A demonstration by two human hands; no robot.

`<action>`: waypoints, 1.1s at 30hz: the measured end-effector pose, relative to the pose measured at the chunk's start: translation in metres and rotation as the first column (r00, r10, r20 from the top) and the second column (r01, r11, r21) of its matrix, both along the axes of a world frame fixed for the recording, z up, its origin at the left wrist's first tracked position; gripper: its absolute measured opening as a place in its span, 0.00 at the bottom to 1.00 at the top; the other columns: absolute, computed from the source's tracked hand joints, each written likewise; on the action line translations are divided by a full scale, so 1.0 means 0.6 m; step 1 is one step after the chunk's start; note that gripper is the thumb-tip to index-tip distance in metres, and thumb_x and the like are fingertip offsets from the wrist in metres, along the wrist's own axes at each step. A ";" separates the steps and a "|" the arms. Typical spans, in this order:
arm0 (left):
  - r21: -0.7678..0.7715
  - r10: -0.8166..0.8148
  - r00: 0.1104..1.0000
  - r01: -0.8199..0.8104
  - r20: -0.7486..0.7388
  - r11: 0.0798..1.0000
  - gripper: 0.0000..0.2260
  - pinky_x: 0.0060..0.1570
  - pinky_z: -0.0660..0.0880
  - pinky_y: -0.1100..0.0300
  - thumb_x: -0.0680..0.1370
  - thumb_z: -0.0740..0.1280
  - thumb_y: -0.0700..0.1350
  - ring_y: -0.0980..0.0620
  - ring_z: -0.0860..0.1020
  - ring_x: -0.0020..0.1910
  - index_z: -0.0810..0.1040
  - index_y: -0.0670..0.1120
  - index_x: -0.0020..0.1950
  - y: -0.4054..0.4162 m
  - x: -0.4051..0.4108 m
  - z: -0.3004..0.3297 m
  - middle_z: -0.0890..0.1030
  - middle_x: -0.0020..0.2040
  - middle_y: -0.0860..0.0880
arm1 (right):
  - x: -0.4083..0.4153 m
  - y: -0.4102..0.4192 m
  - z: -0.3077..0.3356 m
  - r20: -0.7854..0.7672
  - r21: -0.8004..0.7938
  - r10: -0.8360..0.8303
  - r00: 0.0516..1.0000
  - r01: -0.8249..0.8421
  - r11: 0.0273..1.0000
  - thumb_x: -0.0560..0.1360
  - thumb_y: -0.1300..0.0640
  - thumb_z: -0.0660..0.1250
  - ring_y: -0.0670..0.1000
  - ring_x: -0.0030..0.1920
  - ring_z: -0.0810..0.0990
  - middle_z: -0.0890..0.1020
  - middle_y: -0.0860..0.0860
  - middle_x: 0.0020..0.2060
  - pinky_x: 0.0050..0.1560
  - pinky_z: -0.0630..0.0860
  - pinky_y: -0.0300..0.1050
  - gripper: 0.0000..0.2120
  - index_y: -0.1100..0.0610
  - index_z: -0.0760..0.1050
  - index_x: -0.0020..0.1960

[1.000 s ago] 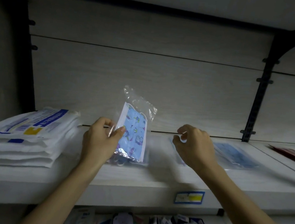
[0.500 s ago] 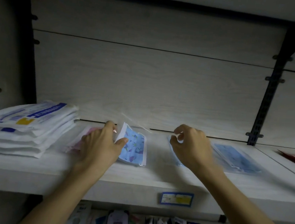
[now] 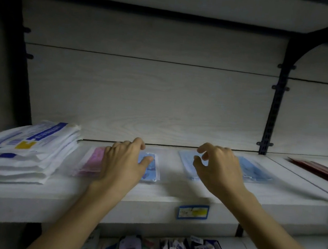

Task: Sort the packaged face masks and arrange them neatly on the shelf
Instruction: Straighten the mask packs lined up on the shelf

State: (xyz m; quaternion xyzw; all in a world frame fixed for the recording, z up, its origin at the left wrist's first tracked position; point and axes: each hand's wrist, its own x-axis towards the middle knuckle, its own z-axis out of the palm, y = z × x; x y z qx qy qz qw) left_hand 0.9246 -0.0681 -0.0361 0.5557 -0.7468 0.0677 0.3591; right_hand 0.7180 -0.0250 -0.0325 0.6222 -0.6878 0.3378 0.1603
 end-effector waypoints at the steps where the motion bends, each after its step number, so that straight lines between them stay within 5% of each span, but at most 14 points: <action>1: -0.002 -0.052 0.999 0.052 0.008 0.999 0.15 0.53 0.70 0.55 0.77 0.64 0.58 0.48 0.76 0.55 0.73 0.52 0.59 0.007 -0.007 0.002 0.80 0.53 0.51 | -0.002 0.012 0.001 0.000 -0.003 -0.021 1.000 0.021 1.000 0.79 0.49 0.63 0.53 0.56 0.76 0.83 0.49 0.51 0.55 0.73 0.49 0.15 0.52 0.75 0.63; 8: -0.038 -0.355 0.934 0.354 -0.023 0.934 0.12 0.54 0.70 0.55 0.77 0.64 0.56 0.50 0.76 0.54 0.75 0.52 0.57 0.078 -0.064 -0.013 0.80 0.53 0.53 | -0.023 0.132 -0.029 -0.013 0.021 -0.194 0.981 0.194 0.981 0.79 0.48 0.62 0.53 0.56 0.76 0.82 0.49 0.52 0.55 0.72 0.47 0.16 0.51 0.74 0.64; 16: -0.024 -0.655 0.755 0.655 -0.025 0.756 0.10 0.51 0.70 0.56 0.77 0.65 0.55 0.51 0.76 0.52 0.76 0.52 0.55 0.201 -0.196 -0.061 0.80 0.50 0.53 | -0.100 0.329 -0.082 -0.030 0.086 -0.427 0.904 0.428 0.899 0.78 0.48 0.63 0.51 0.57 0.75 0.81 0.48 0.53 0.58 0.71 0.46 0.14 0.49 0.74 0.62; 20: -0.020 -0.721 0.693 0.721 0.015 0.693 0.11 0.50 0.68 0.59 0.78 0.64 0.55 0.52 0.75 0.52 0.75 0.53 0.57 0.253 -0.264 -0.060 0.79 0.51 0.53 | -0.157 0.406 -0.081 -0.062 0.072 -0.510 0.858 0.513 0.855 0.79 0.48 0.61 0.49 0.51 0.74 0.80 0.48 0.51 0.50 0.67 0.41 0.11 0.49 0.74 0.59; 33: -0.001 -0.730 0.684 0.730 0.014 0.684 0.10 0.49 0.72 0.58 0.79 0.63 0.53 0.51 0.75 0.53 0.74 0.52 0.58 0.370 -0.514 -0.035 0.78 0.53 0.52 | -0.416 0.523 -0.034 -0.114 0.012 -0.470 0.875 0.475 0.880 0.78 0.50 0.65 0.51 0.48 0.76 0.83 0.51 0.48 0.50 0.74 0.48 0.13 0.53 0.77 0.60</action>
